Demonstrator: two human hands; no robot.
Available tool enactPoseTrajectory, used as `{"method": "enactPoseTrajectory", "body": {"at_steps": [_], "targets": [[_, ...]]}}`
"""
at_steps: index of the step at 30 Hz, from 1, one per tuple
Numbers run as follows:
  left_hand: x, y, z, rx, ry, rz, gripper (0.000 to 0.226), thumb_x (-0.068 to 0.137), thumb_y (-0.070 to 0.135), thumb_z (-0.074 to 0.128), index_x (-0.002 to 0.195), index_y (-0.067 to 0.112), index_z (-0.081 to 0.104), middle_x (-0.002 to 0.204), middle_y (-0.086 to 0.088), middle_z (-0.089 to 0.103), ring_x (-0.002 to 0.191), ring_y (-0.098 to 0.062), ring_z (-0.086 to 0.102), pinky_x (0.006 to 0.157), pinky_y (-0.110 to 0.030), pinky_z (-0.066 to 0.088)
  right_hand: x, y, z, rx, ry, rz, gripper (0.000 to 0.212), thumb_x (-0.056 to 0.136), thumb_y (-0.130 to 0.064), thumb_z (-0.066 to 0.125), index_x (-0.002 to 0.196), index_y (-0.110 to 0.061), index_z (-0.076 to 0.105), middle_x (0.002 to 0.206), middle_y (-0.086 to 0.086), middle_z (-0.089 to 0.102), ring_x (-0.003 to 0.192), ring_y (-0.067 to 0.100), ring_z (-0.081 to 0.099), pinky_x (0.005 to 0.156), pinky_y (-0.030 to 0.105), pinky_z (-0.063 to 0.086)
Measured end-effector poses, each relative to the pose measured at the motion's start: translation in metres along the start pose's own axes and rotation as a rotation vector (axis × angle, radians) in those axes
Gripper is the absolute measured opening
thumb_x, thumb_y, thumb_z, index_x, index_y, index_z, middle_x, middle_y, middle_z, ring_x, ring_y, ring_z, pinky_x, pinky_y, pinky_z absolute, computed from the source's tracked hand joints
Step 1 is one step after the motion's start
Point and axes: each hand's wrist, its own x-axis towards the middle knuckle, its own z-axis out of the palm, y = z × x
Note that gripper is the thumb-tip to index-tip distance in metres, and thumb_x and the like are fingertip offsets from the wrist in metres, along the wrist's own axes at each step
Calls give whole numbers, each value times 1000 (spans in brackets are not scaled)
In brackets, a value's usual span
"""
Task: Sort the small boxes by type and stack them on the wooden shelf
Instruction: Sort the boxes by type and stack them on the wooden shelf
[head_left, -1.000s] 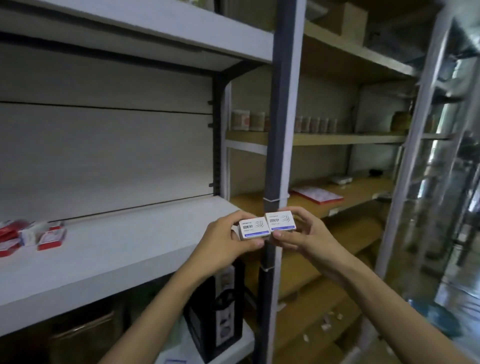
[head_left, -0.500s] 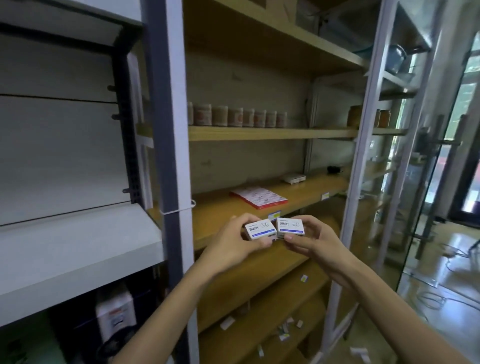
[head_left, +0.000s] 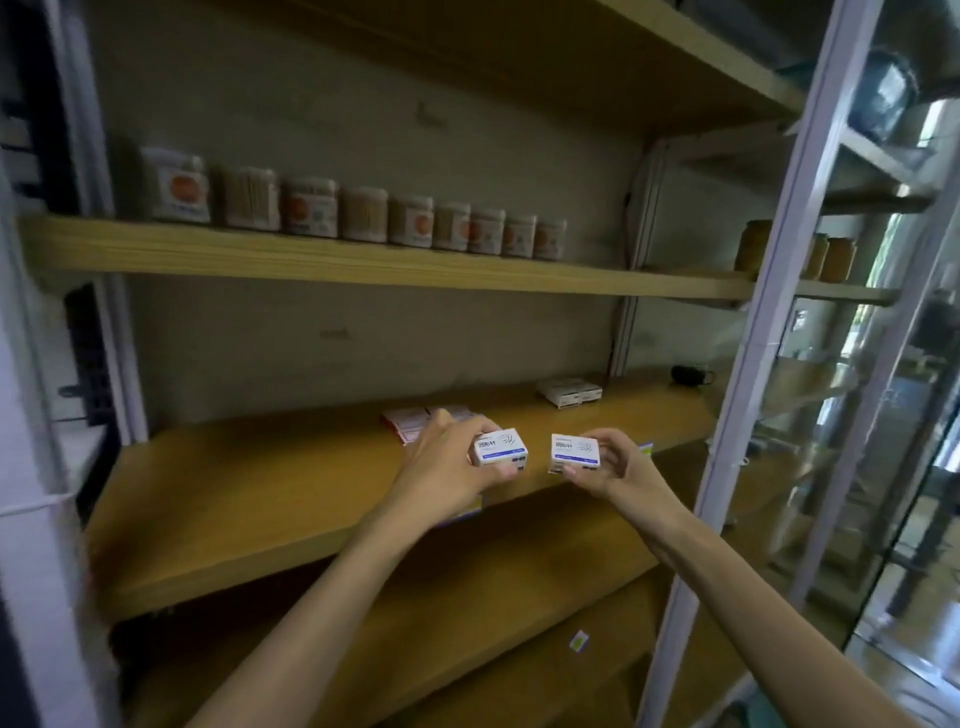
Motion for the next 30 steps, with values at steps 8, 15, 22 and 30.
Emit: {"method": "enactPoseTrajectory", "body": {"at_steps": [8, 15, 22, 30], "targets": [[83, 36, 55, 240, -86, -47, 53, 85, 57, 68, 131, 38, 52, 121, 5, 49, 113, -16, 49, 97, -37, 43, 107, 50, -72, -216, 45, -52, 45, 88, -33, 74, 126, -26, 50, 118, -5, 63, 96, 6, 64, 67, 17, 51], [150, 58, 114, 244, -97, -195, 55, 89, 50, 67, 138, 33, 47, 133, -1, 48, 120, -21, 49, 100, -37, 43, 203, 100, -127, -488, -123, -50, 46, 84, -44, 76, 124, -29, 58, 120, 0, 55, 100, 14, 57, 79, 25, 52], [209, 73, 166, 352, -93, -313, 56, 91, 51, 63, 142, 37, 44, 139, -3, 47, 128, -25, 47, 102, -39, 40, 267, 133, -153, -475, -153, -89, 48, 86, -39, 76, 129, -30, 56, 117, -4, 56, 108, 15, 55, 90, 32, 49], [245, 72, 197, 439, 25, -379, 57, 91, 51, 64, 142, 38, 43, 135, -3, 55, 123, -26, 53, 102, -42, 43, 299, 140, -151, -515, -36, -168, 46, 77, -41, 84, 111, -23, 57, 106, -6, 66, 101, 15, 61, 85, 35, 52]]}}
